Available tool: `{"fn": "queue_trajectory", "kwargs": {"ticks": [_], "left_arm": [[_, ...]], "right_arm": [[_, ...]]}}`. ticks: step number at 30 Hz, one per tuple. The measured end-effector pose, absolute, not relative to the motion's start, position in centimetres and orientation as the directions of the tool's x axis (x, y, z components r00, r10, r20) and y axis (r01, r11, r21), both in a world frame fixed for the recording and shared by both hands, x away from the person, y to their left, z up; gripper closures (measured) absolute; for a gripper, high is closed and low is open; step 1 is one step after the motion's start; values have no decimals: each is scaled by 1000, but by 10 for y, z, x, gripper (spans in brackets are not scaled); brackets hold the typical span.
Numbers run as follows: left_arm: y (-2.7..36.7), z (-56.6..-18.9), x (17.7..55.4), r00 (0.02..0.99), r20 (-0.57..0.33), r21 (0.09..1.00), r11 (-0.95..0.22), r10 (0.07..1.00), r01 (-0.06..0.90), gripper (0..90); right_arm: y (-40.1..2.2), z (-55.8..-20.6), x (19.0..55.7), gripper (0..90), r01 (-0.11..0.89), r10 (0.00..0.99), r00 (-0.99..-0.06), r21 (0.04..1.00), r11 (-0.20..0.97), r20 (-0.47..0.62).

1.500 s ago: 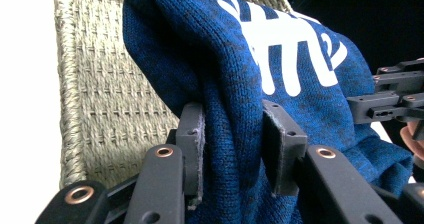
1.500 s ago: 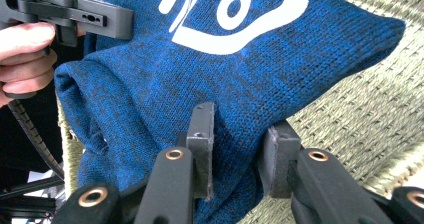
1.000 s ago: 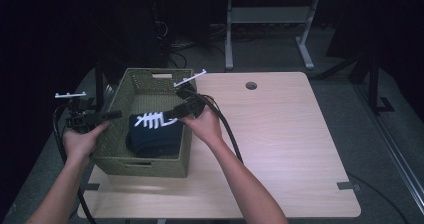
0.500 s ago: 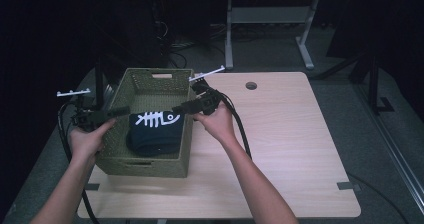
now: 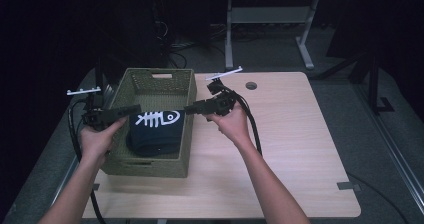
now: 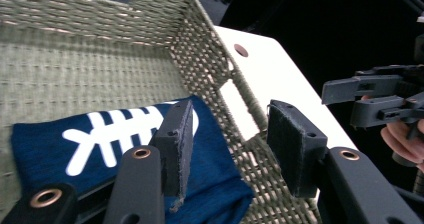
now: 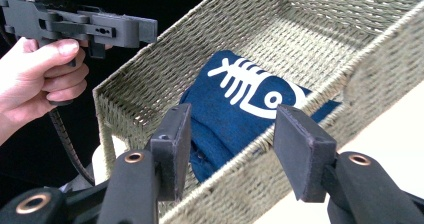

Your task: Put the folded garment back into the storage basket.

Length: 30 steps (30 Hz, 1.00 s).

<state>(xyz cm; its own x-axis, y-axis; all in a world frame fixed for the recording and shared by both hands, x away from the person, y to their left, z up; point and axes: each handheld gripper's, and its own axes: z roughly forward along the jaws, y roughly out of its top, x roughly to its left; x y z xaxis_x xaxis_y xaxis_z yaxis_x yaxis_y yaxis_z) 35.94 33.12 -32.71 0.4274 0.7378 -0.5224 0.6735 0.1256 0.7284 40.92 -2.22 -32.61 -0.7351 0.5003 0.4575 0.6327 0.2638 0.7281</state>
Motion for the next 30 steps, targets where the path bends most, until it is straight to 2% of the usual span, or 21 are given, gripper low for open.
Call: {"fn": "queue_trajectory", "kwargs": {"ticks": [14,30], "left_arm": [[297,-325,356,464,-516,736,95,720,670,489],[250,-322,354,525,-499,751,42,689,659,382]], "right_arm": [[-66,-329,402,456,630,518,-724,743,227,456],[-118,-334,390,398,637,561,-694,748,186,452]]}}
